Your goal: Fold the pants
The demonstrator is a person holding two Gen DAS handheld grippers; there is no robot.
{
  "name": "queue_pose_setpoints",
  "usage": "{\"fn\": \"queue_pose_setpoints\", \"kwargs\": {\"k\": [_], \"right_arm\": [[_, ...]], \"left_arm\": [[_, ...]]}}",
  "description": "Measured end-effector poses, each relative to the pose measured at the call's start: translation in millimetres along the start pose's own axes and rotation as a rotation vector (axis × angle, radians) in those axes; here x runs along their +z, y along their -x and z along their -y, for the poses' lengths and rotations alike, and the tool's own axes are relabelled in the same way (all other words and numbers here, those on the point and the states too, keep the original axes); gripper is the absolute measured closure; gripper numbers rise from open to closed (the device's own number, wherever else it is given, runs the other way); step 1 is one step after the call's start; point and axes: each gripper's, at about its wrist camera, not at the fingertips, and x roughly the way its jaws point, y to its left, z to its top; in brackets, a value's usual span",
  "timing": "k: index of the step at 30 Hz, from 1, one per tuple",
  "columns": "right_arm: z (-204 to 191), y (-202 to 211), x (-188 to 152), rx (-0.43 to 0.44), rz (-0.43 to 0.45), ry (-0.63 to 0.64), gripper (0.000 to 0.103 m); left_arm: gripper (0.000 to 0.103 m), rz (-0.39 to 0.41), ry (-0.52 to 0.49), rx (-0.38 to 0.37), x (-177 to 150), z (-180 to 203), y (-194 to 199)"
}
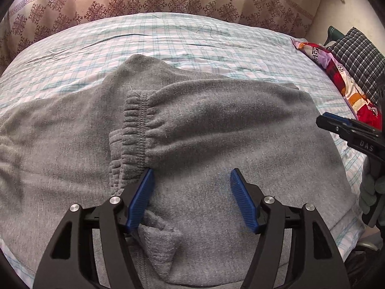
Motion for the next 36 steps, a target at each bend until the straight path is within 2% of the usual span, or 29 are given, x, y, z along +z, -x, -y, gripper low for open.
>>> {"fn": "queue_pose_setpoints", "kwargs": {"k": [5,11,16,20,25,28,30,36], "right_arm": [[0,8,-26,-0.001,-0.041,0.013,0.062],[-4,10,-49,-0.013,-0.088,0.056,0.058],[0,9,-52,0.003,-0.092,0.035,0.057],[8,24,-51,0.036,-0.074,-0.010,0.057],[31,36,-63,0.066,-0.093,-0.116,0.057],[43,39,-71,0.101,-0.110,-0.181,0.057],[47,38,-75,0.129,-0.127,-0.214,0.051],[52,31,-81,0.192,-0.148,-0.280,0.051]], "left_arm": [[0.031,-0.007,0.035,-0.008,1,0,6],[0.030,-0.013,0.012,0.021,-1,5,5],[0.030,-0.022,0.002,0.039,-1,7,4],[0.029,-0.031,0.034,0.039,2,7,10],[0.026,-0.030,0.048,0.024,8,18,22],[0.026,-0.017,0.029,0.004,14,33,29],[0.025,-0.014,0.006,-0.012,17,46,31],[0.025,-0.029,-0.028,-0.065,25,78,25]]}}
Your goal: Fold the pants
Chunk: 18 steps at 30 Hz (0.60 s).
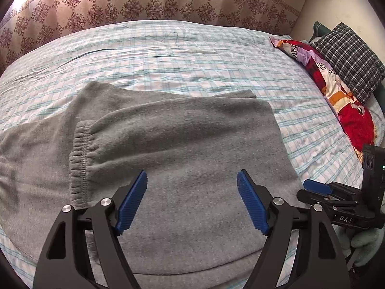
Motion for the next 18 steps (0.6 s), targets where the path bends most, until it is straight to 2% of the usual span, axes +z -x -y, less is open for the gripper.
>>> {"fn": "queue_pose_setpoints", "kwargs": {"k": [10,11,12,18], "right_arm": [[-4,-6,-5,0.059,-0.019,-0.006,0.049],[-7,-7,-5,0.065,-0.017,0.001,0.053],[-9,-7,-6,0.077,-0.017,0.006,0.062],[-21,4,-7,0.041,0.033,0.061,0.079]], "left_arm": [[0.025,-0.067,-0.002,-0.085,4,36,-25],[0.025,-0.075,-0.007,-0.093,4,40,-27],[0.025,-0.082,-0.013,-0.101,5,45,-30],[0.025,-0.129,-0.074,-0.130,12,76,-45]]}}
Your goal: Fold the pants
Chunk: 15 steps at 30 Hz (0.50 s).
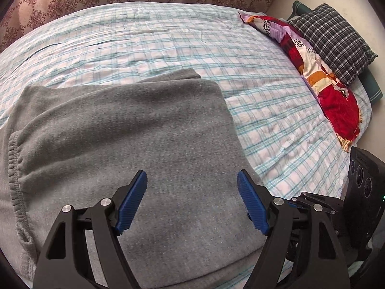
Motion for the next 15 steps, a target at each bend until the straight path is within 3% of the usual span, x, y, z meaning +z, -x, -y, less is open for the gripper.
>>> {"fn": "queue_pose_setpoints", "kwargs": {"k": [11,15], "right_arm": [[-37,19,-2,-0.086,0.092,0.193,0.082],[-54,20,-5,-0.098,0.115,0.272,0.082]], "left_arm": [[0.019,-0.136,0.052,-0.140,39,20,-20],[0.019,-0.203,0.043,-0.108,47,26,-31]]}}
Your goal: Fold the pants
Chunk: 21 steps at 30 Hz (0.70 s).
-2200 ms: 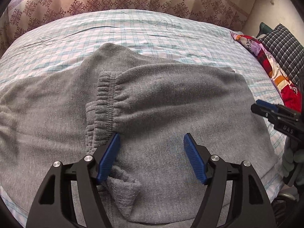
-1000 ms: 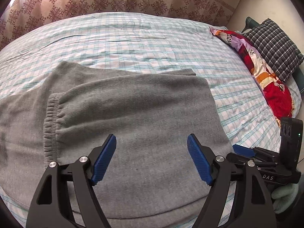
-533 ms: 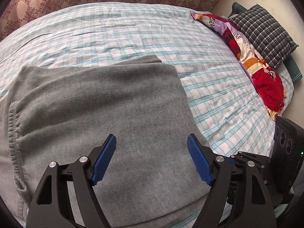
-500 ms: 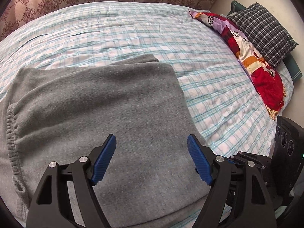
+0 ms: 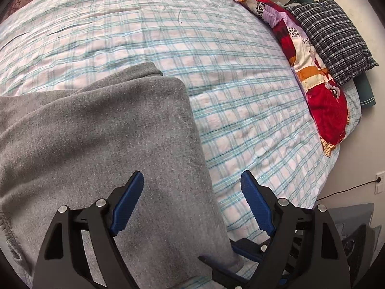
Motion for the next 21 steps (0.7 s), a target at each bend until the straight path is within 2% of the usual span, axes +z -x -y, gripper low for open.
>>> {"fn": "queue_pose_setpoints", "kwargs": {"k": [5,7,8,10,12,15,21], "right_arm": [[-15,2,-1,0.001,0.015,0.061,0.082],[-19,3,-1,0.000,0.019,0.074,0.082],[-19,4,0,-0.001,0.020,0.078,0.082],[-19,4,0,-0.004,0.025,0.081,0.082],[-18,7,1,0.000,0.033,0.077,0.083],[-18,11,8,0.019,0.052,0.070,0.084],[-22,29,33,0.118,0.116,0.026,0.085]], "left_arm": [[0.019,-0.071,-0.020,0.098,4,-1,-15],[0.027,-0.080,-0.014,0.118,4,-4,-18],[0.036,-0.077,-0.007,0.128,3,-7,-18],[0.050,-0.066,0.013,0.094,3,-13,-16],[0.076,-0.047,0.029,0.066,1,-19,-9],[0.083,-0.012,0.038,0.029,-1,-24,3],[0.086,0.074,0.058,-0.064,1,-40,48]]}}
